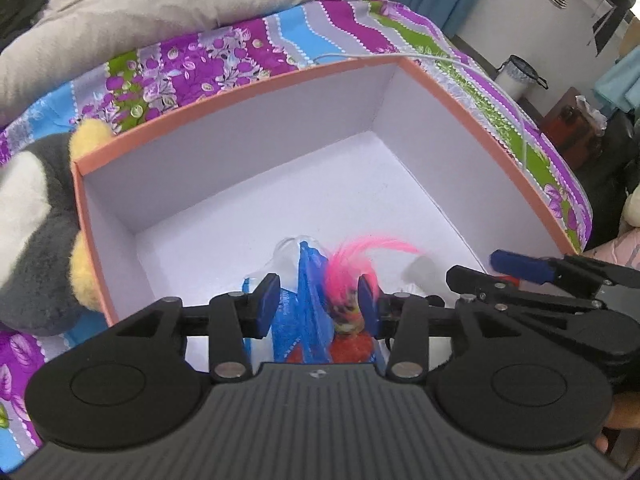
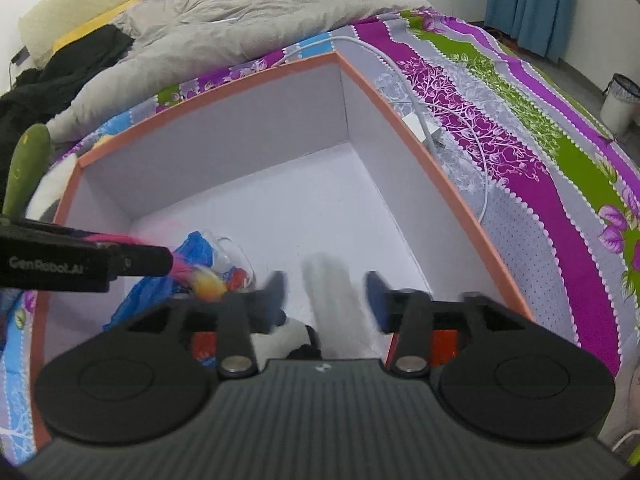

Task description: Organize soft objects

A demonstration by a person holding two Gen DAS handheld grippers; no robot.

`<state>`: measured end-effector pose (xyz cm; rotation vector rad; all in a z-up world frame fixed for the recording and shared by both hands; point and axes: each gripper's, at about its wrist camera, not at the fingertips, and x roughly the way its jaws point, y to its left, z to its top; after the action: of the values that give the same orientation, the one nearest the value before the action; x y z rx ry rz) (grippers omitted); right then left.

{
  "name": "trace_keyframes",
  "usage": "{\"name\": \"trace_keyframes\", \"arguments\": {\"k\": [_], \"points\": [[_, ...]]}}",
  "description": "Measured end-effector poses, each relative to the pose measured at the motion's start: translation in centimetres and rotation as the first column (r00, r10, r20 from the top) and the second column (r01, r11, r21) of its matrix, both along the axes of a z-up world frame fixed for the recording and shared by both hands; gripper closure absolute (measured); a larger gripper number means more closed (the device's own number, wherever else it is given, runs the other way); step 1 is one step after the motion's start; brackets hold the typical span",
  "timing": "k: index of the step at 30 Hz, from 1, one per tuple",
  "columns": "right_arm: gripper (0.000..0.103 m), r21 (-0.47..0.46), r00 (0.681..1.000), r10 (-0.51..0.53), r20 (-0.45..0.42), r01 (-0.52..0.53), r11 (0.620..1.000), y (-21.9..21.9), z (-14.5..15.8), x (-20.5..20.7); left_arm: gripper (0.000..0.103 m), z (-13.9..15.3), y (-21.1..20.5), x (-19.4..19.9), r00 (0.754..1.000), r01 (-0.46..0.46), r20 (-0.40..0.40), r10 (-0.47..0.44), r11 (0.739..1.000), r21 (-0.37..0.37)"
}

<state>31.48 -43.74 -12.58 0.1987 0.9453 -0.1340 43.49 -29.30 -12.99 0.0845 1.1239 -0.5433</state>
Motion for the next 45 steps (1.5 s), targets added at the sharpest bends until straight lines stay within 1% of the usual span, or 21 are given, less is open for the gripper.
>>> {"name": "trace_keyframes", "arguments": {"k": [4, 6, 8, 11, 16, 22, 26, 28, 31, 33, 38, 41, 45], "points": [[0.045, 0.002, 1.0, 0.003, 0.025, -0.003, 1.0, 0.6, 1.6, -0.8, 0.054, 2.3, 1.0, -1.0, 0.998, 0.014, 0.059, -0.013, 1.0, -0.01], [0.045, -0.01, 0.999, 0.018, 0.042, -0.017, 1.0, 1.1, 2.8, -1.3, 0.054, 4.1, 1.7, -1.6, 0.997, 0.017, 0.071, -0.014, 0.999, -0.037], [0.045, -0.017, 0.997, 0.02, 0.075, -0.019, 1.0, 1.6, 4.6, -1.9, 0.054, 6.2, 2.5, -2.1, 0.996, 0.018, 0.085, -0.011, 0.997, -0.077], [0.045, -0.029, 0.992, 0.024, 0.121, -0.021, 0.999, 2.2, 7.5, -3.0, 0.054, 9.4, 3.9, -3.0, 0.994, 0.013, 0.109, -0.001, 0.994, -0.112], [0.045, -0.062, 0.976, 0.027, 0.217, -0.013, 0.998, 3.9, 12.5, -5.9, 0.054, 14.5, 6.2, -6.1, 0.985, 0.027, 0.171, 0.002, 0.985, -0.17], [0.045, -0.083, 0.946, 0.035, 0.322, -0.008, 0.997, 5.8, 16.9, -10.5, 0.054, 20.0, 8.8, -11.2, 0.96, 0.066, 0.281, -0.007, 0.977, -0.201], [0.045, -0.074, 0.921, 0.018, 0.388, 0.012, 0.997, 6.6, 18.9, -13.8, 0.054, 22.5, 10.5, -15.0, 0.941, 0.08, 0.338, 0.002, 0.97, -0.228], [0.045, -0.08, 0.914, 0.028, 0.406, 0.004, 0.997, 7.2, 19.4, -15.4, 0.054, 23.3, 11.1, -17.0, 0.927, 0.088, 0.375, 0.002, 0.971, -0.224], [0.045, -0.089, 0.909, 0.044, 0.416, -0.008, 0.996, 7.9, 19.6, -17.4, 0.054, 23.9, 12.1, -19.7, 0.919, 0.102, 0.394, -0.003, 0.968, -0.23], [0.045, -0.097, 0.904, 0.052, 0.425, -0.012, 0.995, 8.3, 19.7, -18.6, 0.054, 24.0, 12.6, -21.5, 0.906, 0.103, 0.424, -0.003, 0.972, -0.214], [0.045, -0.14, 0.889, 0.062, 0.453, 0.002, 0.99, 9.4, 19.4, -21.0, 0.054, 23.9, 14.2, -24.7, 0.886, 0.094, 0.463, 0.019, 0.971, -0.222], [0.045, -0.167, 0.882, 0.068, 0.466, 0.012, 0.986, 10.1, 18.9, -22.2, 0.054, 23.5, 14.8, -26.2, 0.882, 0.096, 0.47, 0.021, 0.97, -0.224], [0.045, -0.137, 0.884, 0.054, 0.465, 0.011, 0.99, 10.6, 18.2, -23.4, 0.054, 22.7, 15.8, -28.4, 0.875, 0.089, 0.483, 0.036, 0.968, -0.234]]}}
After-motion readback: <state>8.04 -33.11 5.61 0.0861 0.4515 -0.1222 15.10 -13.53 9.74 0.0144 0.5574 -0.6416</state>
